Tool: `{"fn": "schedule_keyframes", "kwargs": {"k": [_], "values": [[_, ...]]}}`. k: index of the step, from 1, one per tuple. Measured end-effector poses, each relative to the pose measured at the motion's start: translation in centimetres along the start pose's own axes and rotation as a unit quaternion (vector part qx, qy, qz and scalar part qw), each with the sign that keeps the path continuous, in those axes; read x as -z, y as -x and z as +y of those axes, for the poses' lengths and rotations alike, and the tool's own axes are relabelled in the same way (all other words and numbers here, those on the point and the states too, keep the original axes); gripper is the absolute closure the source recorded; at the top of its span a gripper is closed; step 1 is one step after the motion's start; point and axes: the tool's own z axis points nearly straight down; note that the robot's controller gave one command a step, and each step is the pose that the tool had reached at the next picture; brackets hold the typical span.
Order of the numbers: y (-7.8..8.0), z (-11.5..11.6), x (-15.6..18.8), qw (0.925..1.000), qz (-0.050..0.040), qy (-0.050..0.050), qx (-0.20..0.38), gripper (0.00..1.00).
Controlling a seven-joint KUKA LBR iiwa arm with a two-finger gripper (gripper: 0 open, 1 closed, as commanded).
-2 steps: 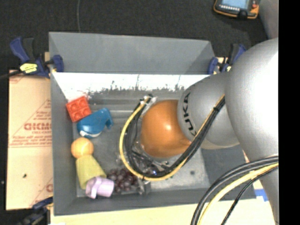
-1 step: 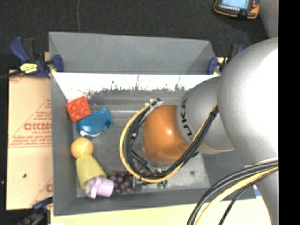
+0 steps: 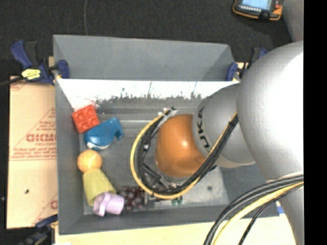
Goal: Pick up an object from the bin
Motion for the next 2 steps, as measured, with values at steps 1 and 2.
{"fn": "schedule_keyframes", "kwargs": {"k": [1, 2], "values": [[-0.3, 0.0, 2.3, 1.0, 0.0036, 0.0, 0.0, 1.0], [-0.1, 0.0, 5.4, 1.0, -0.0005, 0.0, 0.0, 1.0]]}}
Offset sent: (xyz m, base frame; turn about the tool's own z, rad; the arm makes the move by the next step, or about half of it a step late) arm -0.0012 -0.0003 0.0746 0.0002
